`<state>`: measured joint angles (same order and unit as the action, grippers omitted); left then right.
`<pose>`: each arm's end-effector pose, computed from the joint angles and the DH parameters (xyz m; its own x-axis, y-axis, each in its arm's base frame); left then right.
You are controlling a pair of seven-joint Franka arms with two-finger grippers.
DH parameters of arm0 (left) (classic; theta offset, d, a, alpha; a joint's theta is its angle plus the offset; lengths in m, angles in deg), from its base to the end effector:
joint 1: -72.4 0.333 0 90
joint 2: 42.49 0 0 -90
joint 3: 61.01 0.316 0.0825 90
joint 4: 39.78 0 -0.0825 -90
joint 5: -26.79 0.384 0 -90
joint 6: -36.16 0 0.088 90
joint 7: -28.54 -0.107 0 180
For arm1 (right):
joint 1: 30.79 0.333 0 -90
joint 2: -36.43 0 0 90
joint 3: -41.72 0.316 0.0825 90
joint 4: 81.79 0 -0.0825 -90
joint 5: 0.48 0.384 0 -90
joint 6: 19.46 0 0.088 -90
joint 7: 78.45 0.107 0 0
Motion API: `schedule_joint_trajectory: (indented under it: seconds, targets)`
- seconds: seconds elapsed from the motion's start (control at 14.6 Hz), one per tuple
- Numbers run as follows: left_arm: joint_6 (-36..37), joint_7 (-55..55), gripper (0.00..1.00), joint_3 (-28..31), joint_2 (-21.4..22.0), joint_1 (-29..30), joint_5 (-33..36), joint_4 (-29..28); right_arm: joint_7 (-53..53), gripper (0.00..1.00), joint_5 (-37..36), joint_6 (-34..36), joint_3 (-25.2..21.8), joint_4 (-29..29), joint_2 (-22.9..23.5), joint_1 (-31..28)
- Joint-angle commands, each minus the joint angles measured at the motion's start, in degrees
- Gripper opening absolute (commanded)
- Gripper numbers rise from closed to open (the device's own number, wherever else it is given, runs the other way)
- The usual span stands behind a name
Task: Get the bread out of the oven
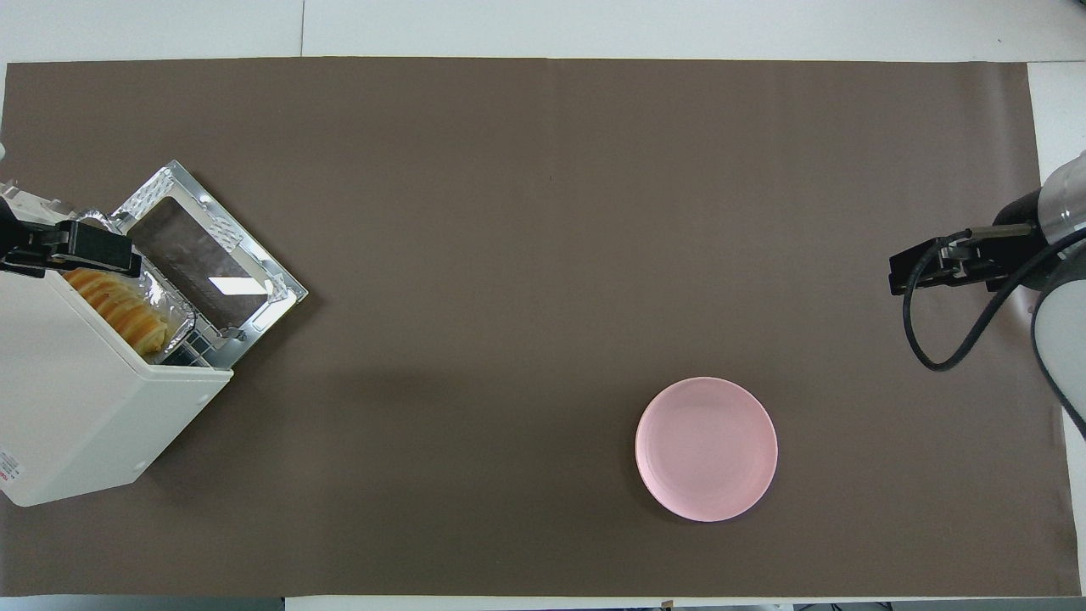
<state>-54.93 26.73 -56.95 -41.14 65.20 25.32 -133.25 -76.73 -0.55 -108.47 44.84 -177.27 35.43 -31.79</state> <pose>0.5470 -0.0323 0.6105 0.9962 -0.0858 -0.0172 -0.0853 -0.9960 0.0279 0.5433 0.0202 0.5877 0.9954 0.0067 -0.0952 0.0072 -1.0000 0.0050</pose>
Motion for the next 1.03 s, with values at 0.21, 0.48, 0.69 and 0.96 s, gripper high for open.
schedule_joint_trajectory:
  seconds: [0.21, 0.48, 0.69, 0.96]
  targets:
    - [-0.66, -0.21, 1.0, 0.24, 1.02, -0.62, 1.03, -1.19, 0.48, 1.0, -0.73, -0.11, 0.65, -1.37, -1.28, -0.58]
    - [-0.75, -0.3, 1.0, 0.15, 1.02, -0.62, 1.03, -1.02, 0.48, 1.0, -0.73, -0.11, 0.57, -1.37, -1.28, -0.58]
    - [-0.75, 0.05, 1.0, 0.24, 1.02, -0.62, 0.94, -0.93, 0.48, 1.0, -0.73, -0.11, 0.57, -1.37, -1.28, -0.58]
    - [-0.58, 4.77, 1.0, 0.42, 1.02, -0.35, 1.55, -0.93, 0.48, 1.0, -0.73, -0.11, 0.57, -1.37, -1.28, -0.58]
